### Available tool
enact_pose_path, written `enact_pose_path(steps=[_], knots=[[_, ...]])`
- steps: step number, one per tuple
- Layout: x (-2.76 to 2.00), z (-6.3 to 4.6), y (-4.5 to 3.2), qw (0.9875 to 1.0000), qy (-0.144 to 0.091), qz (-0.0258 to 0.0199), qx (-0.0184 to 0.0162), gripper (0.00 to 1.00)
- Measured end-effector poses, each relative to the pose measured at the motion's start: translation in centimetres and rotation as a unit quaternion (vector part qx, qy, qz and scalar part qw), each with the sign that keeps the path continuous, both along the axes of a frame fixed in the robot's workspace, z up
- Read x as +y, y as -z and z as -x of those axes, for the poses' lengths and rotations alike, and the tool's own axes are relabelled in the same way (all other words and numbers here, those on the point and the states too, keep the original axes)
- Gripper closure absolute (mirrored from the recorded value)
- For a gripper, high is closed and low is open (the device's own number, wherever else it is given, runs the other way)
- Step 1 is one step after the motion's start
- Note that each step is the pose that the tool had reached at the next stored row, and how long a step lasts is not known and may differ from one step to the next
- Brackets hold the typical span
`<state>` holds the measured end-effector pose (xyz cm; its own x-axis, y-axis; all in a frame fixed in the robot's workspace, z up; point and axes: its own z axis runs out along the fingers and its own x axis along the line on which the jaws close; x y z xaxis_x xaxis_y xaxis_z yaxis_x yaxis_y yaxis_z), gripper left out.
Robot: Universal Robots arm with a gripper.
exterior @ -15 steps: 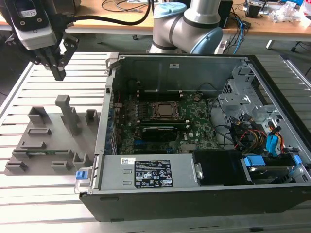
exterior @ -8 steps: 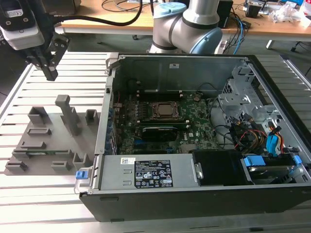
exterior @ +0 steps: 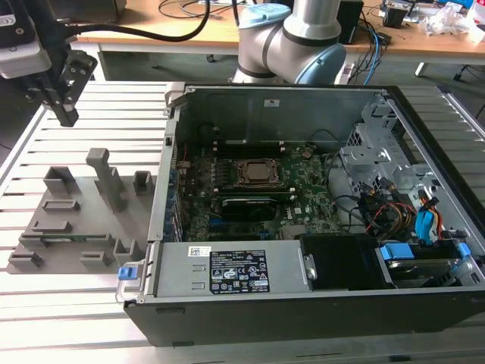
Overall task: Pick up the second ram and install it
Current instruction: 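Reach for the second ram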
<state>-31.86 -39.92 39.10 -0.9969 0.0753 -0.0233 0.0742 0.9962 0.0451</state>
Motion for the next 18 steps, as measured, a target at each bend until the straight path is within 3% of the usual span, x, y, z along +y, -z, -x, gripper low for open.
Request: enact_pose_path(steps=[6,18], knots=[[-1.83,1.2,0.12,1.0,0.0,0.0007,0.0,0.9],[-2.24,2.6,0.54,1.0,0.0,0.0007,0.0001,0.9]])
